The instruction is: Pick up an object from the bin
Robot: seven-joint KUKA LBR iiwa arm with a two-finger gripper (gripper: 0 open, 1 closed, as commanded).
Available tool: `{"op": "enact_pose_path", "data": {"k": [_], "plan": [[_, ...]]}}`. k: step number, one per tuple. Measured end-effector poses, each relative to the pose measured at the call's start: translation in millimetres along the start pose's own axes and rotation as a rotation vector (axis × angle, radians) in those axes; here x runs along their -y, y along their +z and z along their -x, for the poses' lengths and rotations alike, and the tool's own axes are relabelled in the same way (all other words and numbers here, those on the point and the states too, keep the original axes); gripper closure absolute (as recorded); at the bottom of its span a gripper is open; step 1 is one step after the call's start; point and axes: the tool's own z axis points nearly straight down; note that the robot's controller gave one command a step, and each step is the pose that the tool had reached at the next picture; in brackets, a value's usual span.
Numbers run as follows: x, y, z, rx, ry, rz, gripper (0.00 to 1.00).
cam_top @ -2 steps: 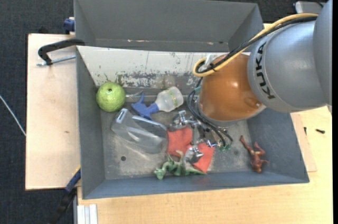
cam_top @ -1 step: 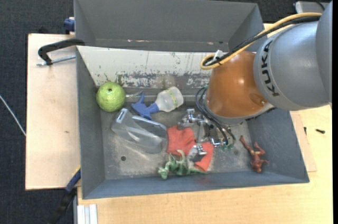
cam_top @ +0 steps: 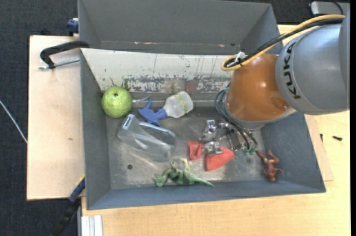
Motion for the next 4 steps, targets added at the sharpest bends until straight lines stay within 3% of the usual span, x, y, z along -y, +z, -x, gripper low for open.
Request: {"op": "enact_pose_path", "data": {"k": [1,2,4], "plan": [[0.0,0.0,0.0,0.0,0.001,0.0,1.0],[-8.7,-75.2,11.5,-0.003,0.022,-0.001,1.0],[0.9,-56.0,10.3,0.003,-0.04,-0.001,1.0]]}}
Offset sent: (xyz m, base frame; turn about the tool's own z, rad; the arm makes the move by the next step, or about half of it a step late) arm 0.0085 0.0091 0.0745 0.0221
